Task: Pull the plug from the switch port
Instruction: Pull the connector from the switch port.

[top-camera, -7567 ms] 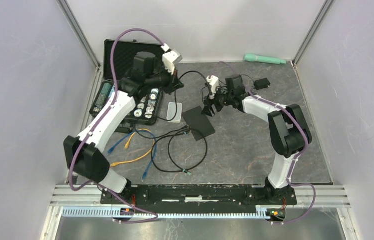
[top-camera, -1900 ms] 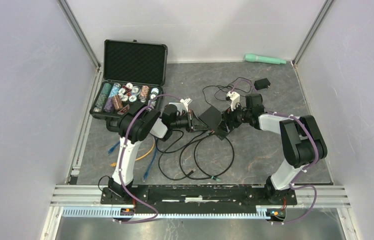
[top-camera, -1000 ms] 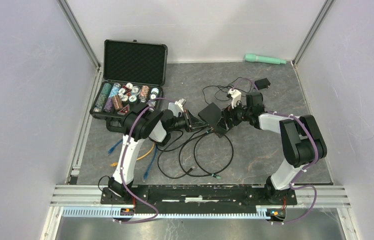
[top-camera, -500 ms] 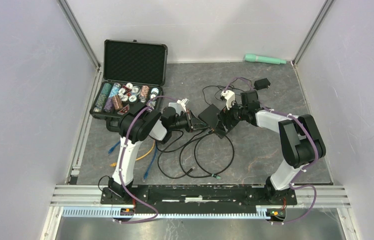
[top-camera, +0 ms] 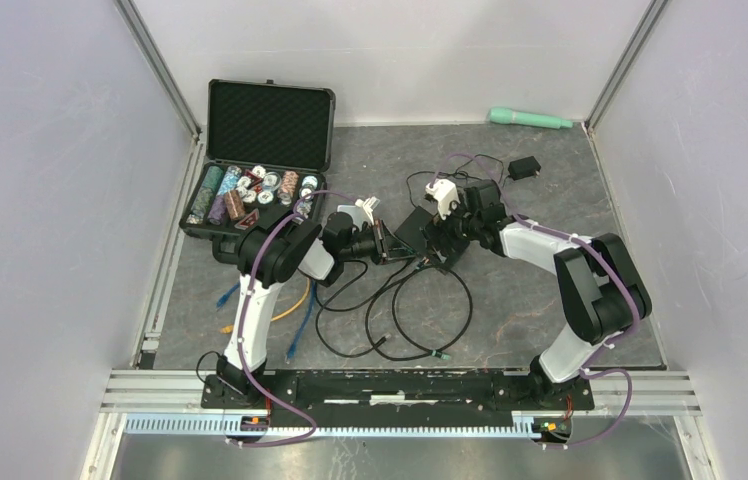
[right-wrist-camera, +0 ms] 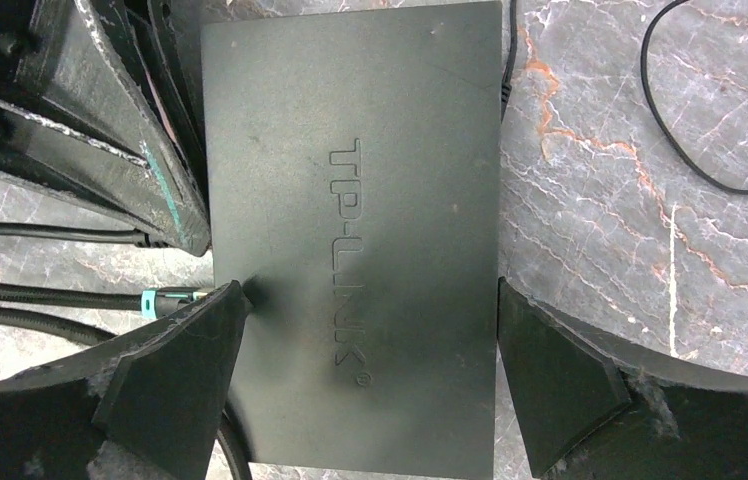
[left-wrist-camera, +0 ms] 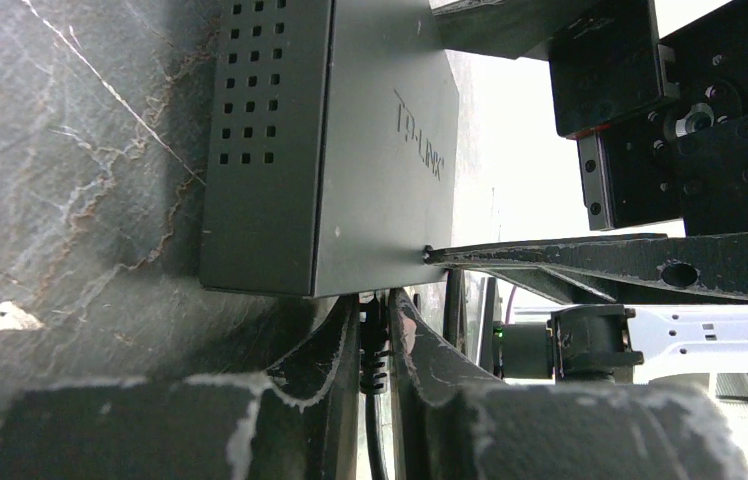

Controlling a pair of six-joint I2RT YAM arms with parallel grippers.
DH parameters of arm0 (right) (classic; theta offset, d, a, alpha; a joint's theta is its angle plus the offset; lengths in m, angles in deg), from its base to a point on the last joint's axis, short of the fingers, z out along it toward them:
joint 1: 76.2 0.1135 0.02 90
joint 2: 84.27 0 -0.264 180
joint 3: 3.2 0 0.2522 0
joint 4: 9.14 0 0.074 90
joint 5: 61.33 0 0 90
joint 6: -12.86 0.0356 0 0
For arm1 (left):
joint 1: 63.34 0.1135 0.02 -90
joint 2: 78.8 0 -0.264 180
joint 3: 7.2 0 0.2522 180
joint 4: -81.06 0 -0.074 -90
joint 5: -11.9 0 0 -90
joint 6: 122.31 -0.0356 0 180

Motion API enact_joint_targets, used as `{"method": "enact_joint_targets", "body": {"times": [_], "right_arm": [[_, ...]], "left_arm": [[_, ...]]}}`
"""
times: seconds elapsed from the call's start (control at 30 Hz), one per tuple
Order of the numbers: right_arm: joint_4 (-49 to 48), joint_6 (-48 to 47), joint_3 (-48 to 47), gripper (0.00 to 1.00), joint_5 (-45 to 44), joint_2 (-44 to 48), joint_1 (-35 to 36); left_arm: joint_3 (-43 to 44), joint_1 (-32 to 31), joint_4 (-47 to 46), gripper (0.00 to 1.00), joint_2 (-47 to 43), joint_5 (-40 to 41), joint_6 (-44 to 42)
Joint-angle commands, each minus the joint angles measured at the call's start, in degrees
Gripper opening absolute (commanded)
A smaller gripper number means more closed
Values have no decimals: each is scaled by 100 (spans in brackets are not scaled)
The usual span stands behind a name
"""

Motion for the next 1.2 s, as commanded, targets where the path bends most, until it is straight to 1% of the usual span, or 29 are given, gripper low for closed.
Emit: {"method": "enact_joint_targets", "body": {"times": [0.0, 0.2, 0.33, 0.43, 0.73, 1.17], "right_arm": [[-71, -46, -80, 98, 222, 54, 301], [-75, -89, -29, 98, -23, 327, 167], [-243, -39, -144, 98, 426, 481, 4], [-198, -130, -140, 98, 499, 580, 58], [-204, -385, 238, 98, -329, 490, 463], [-330, -417, 146, 98, -829, 181, 595]], "left_arm": [[-173, 29, 687, 2, 329, -50, -400], [-159, 29, 643, 2, 324, -85, -394], [-181, 29, 591, 2, 322, -76, -374], [-168, 29, 574, 2, 320, -84, -359], [-170, 24, 525, 2, 284, -128, -332], [-177, 29, 457, 2, 333, -182, -286]]}}
